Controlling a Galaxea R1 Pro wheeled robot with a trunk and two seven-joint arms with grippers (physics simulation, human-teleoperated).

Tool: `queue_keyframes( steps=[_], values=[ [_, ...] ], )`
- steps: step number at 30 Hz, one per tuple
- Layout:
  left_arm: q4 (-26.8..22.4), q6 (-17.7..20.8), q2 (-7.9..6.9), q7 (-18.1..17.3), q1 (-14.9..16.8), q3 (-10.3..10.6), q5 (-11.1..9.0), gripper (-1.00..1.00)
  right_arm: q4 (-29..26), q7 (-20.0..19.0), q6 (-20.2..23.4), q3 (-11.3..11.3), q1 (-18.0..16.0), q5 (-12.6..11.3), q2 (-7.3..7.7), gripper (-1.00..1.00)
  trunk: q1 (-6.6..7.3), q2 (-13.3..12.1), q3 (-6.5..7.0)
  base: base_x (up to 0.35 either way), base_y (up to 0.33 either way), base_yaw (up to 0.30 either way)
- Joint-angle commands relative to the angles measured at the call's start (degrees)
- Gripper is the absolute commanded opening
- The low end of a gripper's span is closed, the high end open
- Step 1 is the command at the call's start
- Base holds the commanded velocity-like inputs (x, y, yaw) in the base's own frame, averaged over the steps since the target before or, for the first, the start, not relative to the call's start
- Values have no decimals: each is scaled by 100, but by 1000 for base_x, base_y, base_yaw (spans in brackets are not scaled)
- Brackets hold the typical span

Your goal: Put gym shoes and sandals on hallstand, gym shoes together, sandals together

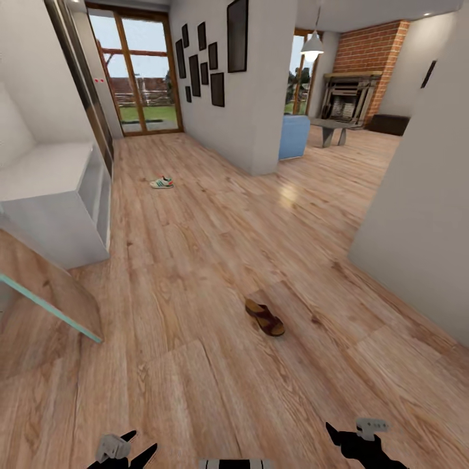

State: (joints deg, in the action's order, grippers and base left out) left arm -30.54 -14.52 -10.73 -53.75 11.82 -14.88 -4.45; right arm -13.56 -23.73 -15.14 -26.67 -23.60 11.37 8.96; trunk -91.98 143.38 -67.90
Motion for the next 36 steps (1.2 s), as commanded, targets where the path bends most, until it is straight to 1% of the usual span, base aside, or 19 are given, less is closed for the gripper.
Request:
queue_keyframes(
  steps=[1, 10, 12, 20, 36],
  values=[
    [12, -25, 0, -21, 5, -6, -12, 100, 3, -26, -23, -49, -4, 57, 0, 100, 0, 2, -4, 97, 303, -1],
    [11, -25, 1, -21, 5, -6, -12, 100, 3, -21, -16, -49, -4, 52, -20, 100, 0, 2, -4, 129, 303, -1],
    [12, -25, 3, -21, 5, -6, -12, 100, 3, -16, -15, -49, -4, 50, -24, 100, 0, 2, -2, 155, 303, -167],
    [13, -25, 1, -21, 5, -6, -12, 100, 3, -13, -15, -49, -4, 56, -26, 100, 0, 2, 14, 157, 303, -244],
    [13, -25, 0, -21, 5, -6, -12, 100, 3, -9, -18, -49, -4, 58, -26, 100, 0, 2, 52, 154, 303, -285]
  ],
)
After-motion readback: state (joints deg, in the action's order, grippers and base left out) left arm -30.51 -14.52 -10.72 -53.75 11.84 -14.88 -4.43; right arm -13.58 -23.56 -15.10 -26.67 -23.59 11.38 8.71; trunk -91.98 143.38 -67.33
